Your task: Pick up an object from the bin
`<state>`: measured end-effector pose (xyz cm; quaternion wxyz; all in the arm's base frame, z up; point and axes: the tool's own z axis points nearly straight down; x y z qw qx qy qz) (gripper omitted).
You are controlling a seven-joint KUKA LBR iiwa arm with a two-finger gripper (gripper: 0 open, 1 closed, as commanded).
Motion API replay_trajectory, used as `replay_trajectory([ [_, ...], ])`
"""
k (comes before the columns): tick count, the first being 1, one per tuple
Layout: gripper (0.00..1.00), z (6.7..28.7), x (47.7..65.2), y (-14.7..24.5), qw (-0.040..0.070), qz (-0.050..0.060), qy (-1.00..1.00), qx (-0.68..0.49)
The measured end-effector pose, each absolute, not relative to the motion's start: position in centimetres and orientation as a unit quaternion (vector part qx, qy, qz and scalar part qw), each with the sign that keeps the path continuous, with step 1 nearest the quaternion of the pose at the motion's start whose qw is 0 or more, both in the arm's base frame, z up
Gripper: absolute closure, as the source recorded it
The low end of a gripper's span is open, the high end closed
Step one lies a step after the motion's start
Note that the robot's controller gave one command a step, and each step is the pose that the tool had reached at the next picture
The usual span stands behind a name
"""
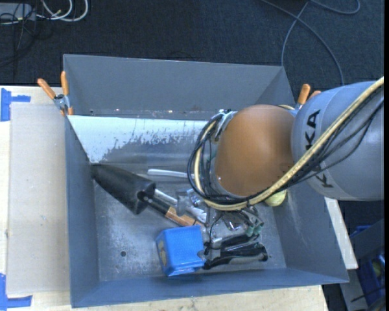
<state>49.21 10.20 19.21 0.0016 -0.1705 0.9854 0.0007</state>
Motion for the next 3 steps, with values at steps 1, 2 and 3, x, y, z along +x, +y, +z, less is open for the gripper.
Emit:
replay_trajectory([
  [1, 0.00, 25.4, 50.1, 11.7, -0.002, 0.001, 0.992, -0.123],
  [2, 0.00, 22.6, 52.2, 9.1, 0.002, 0.001, 0.989, -0.149],
  [3, 0.00, 21.3, 50.4, 10.1, -0.004, 0.001, 0.997, -0.080],
])
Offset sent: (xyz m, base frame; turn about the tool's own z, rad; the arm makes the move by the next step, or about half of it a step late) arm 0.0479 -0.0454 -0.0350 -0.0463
